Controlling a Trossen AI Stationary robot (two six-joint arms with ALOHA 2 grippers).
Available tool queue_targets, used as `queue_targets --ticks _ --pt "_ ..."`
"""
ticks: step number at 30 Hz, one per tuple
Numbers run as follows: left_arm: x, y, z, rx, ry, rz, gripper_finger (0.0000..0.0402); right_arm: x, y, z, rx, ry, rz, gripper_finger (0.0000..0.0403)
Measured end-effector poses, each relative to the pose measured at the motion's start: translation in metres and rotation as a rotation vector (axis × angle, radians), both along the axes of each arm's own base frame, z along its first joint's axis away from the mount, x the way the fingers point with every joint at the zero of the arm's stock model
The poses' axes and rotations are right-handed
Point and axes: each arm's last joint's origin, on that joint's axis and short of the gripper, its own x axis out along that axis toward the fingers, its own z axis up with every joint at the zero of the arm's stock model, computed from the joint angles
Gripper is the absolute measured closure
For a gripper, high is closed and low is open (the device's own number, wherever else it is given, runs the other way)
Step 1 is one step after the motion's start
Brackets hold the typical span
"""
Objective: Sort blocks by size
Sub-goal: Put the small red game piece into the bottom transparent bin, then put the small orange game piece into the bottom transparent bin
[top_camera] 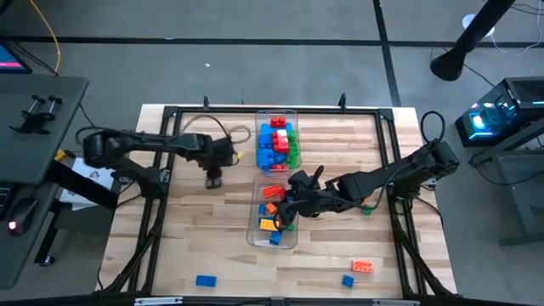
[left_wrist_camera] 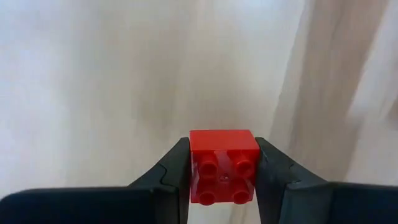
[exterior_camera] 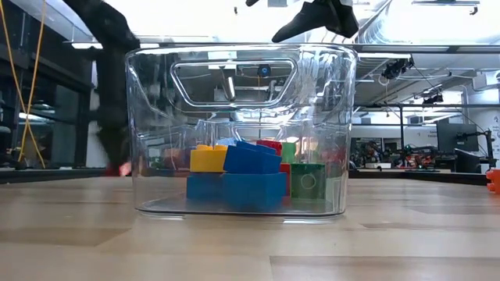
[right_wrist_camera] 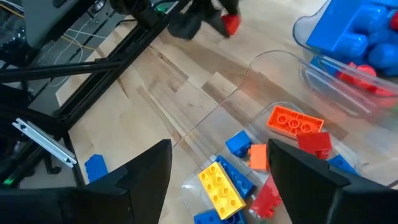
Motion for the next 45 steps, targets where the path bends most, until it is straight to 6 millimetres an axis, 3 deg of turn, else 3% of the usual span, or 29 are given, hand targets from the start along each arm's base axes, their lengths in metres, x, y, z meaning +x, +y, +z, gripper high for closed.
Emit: queue_targets --ticks 4,7,12,15,19,24,28,32,38,40,45 --pt "-0.007 -0.007 0.029 0.024 -0.167 0.115 0.0309 0.0 -0.001 0.003 -0.049 -0.008 -0.006 0.0144" --pt "-0.011 -0.019 0.06 0.029 -0.386 0.167 0.0309 -0.005 -0.005 0.012 -0.082 -0.036 -0.038 0.0144" --pt "-0.015 -0.058 0.102 -0.058 -0.743 0.172 0.0309 -0.027 -0.016 0.036 -0.154 -0.075 -0.14 0.0144" --pt "-0.01 -0.084 0.115 -0.088 -0.894 0.157 0.0309 -0.041 -0.022 0.048 -0.182 -0.09 -0.181 0.0144" --pt "0.011 -0.119 0.109 -0.121 -0.968 0.127 0.0309 -0.051 -0.026 0.057 -0.186 -0.099 -0.189 0.0144" --pt "0.054 -0.155 0.075 -0.175 -0.957 0.083 0.0309 -0.053 -0.027 0.058 -0.192 -0.088 -0.186 0.0144" --pt "0.089 -0.169 0.065 -0.209 -0.901 0.045 0.0309 -0.054 -0.027 0.057 -0.194 -0.076 -0.181 0.0144" --pt "0.116 -0.179 0.067 -0.206 -0.887 -0.043 0.0309 -0.055 -0.027 0.056 -0.199 -0.057 -0.176 0.0144" --pt "0.136 -0.186 0.07 -0.165 -0.844 -0.095 0.0308 -0.056 -0.027 0.055 -0.198 -0.047 -0.169 0.0144" --pt "0.137 -0.187 0.069 -0.175 -0.838 -0.076 0.0287 -0.056 -0.027 0.055 -0.199 -0.045 -0.169 0.0144" --pt "0.136 -0.185 0.065 -0.173 -0.8 -0.054 0.0188 -0.057 -0.026 0.054 -0.188 -0.027 -0.134 0.0144"
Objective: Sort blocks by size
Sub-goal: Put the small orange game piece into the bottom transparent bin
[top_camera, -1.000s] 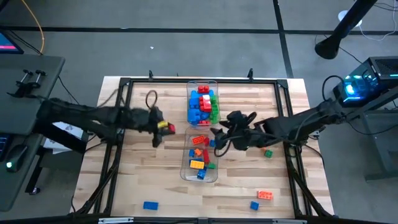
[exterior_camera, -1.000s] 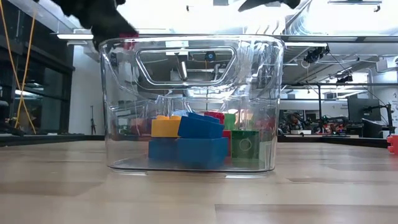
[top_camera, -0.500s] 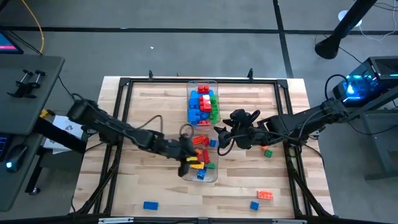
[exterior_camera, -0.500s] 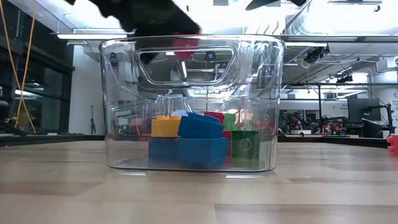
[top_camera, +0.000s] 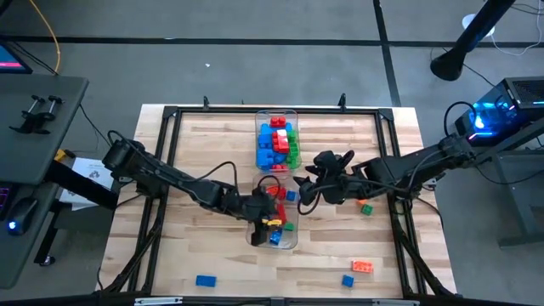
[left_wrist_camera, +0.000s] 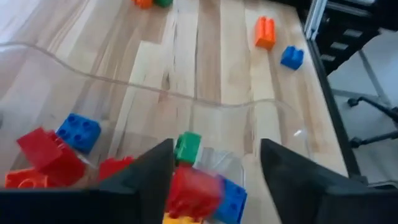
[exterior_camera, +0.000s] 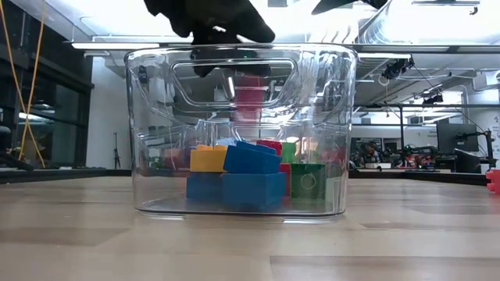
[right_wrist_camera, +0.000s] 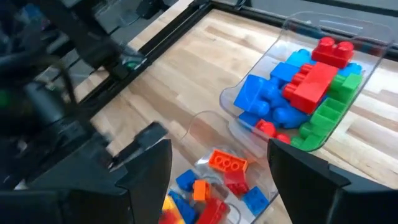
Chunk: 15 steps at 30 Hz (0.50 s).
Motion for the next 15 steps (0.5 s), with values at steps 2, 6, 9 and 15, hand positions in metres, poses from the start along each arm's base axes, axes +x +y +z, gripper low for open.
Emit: queue_targets --ticks 2,6,9,15 --pt "0.0 0.003 0.0 0.005 0.009 0.006 0.0151 -0.001 0.002 0.0 0.004 0.006 0.021 0.0144" --pt "-0.002 0.016 0.004 0.007 0.038 0.002 0.0101 -0.009 0.009 -0.002 0.022 0.044 0.043 0.0144" --pt "-0.017 0.031 0.021 -0.007 0.081 0.038 0.0089 -0.023 0.018 -0.011 0.112 0.144 0.02 0.0144" --pt "-0.053 0.05 0.067 0.0 -0.105 0.141 0.009 -0.066 0.035 -0.06 0.33 0.441 -0.216 0.0144"
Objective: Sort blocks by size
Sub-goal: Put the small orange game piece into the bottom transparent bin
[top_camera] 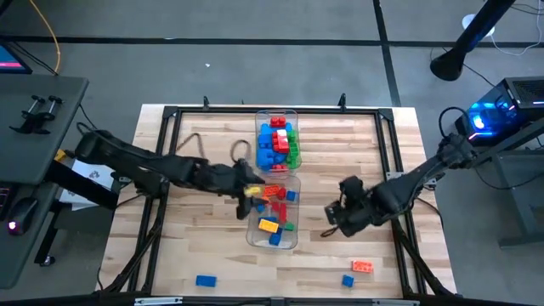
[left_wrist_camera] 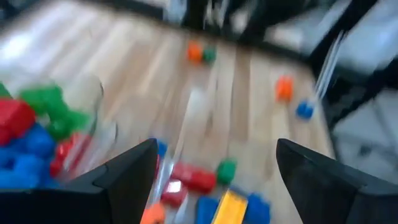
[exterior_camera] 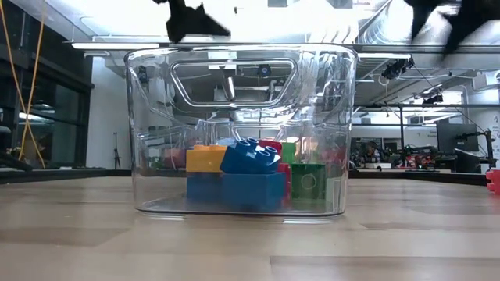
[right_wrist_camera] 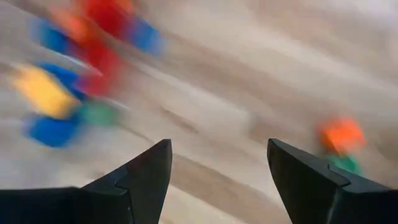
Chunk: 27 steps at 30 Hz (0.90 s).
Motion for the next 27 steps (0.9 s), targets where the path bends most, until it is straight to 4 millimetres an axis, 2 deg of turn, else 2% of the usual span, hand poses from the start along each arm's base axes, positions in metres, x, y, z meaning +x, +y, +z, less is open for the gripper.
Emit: queue_targets --ticks 3,7,9,12,18,22,27 --pt "-0.013 0.004 0.012 -0.058 -0.127 0.045 0.009 -0.012 -0.005 -0.033 0.09 0.196 -0.053 0.0144" --pt "-0.018 0.003 0.008 -0.149 -0.19 0.09 0.009 -0.021 -0.031 -0.067 0.189 0.439 -0.057 0.0144" --pt "-0.019 0.002 0.006 -0.178 -0.186 0.1 0.009 -0.024 -0.044 -0.078 0.188 0.498 -0.072 0.0144" --pt "-0.02 -0.003 0.0 -0.209 -0.157 0.104 0.009 -0.025 -0.059 -0.091 0.19 0.542 -0.008 0.0144" --pt "-0.024 -0.019 0.001 -0.214 -0.166 0.069 0.009 -0.029 -0.074 -0.105 0.204 0.621 0.303 0.0144" --pt "-0.027 -0.027 0.001 -0.202 -0.177 0.097 0.009 -0.037 -0.086 -0.116 0.227 0.677 0.289 0.0144" --pt "-0.03 -0.033 0.001 -0.211 -0.183 0.109 0.009 -0.042 -0.09 -0.135 0.321 0.653 0.359 0.0144"
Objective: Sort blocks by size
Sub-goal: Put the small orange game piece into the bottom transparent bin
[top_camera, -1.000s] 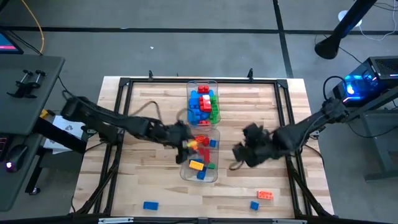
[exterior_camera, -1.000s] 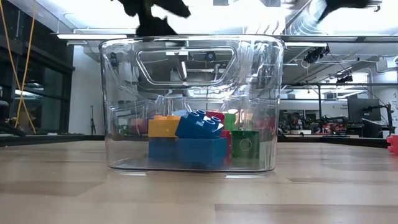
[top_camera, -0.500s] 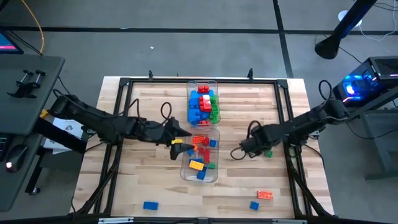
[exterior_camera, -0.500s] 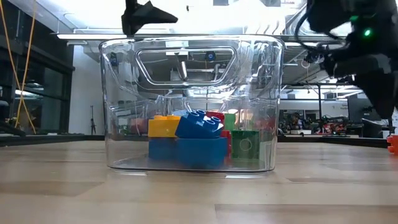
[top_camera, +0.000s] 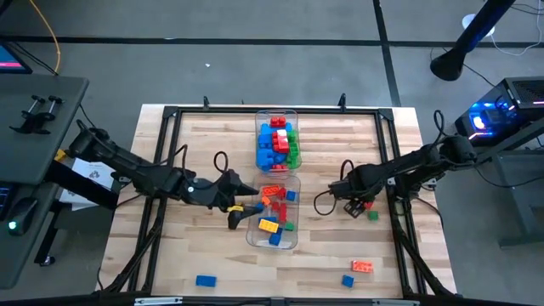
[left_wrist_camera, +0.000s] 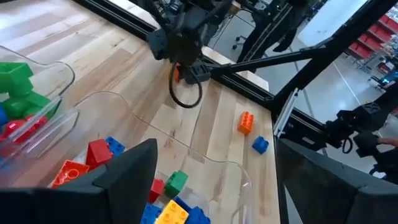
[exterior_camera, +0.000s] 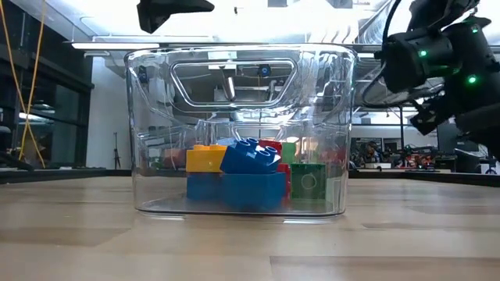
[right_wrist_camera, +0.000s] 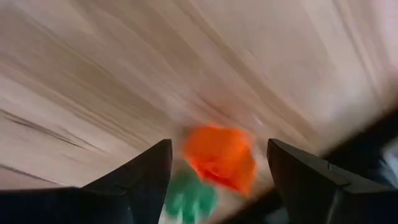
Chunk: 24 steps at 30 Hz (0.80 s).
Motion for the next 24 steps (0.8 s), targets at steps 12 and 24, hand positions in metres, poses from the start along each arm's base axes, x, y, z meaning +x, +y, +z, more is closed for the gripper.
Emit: queue_targets --ticks 12,24 --pt "-0.0019 -0.0034 -0.0003 0.002 -0.001 0.026 0.009 -0.0003 0.0002 -0.0026 -0.014 -0.015 0.006 0.0144" --pt "-0.0025 -0.0026 -0.0023 0.013 0.019 0.028 0.009 -0.0027 0.0041 -0.0021 -0.047 0.008 -0.066 0.0144"
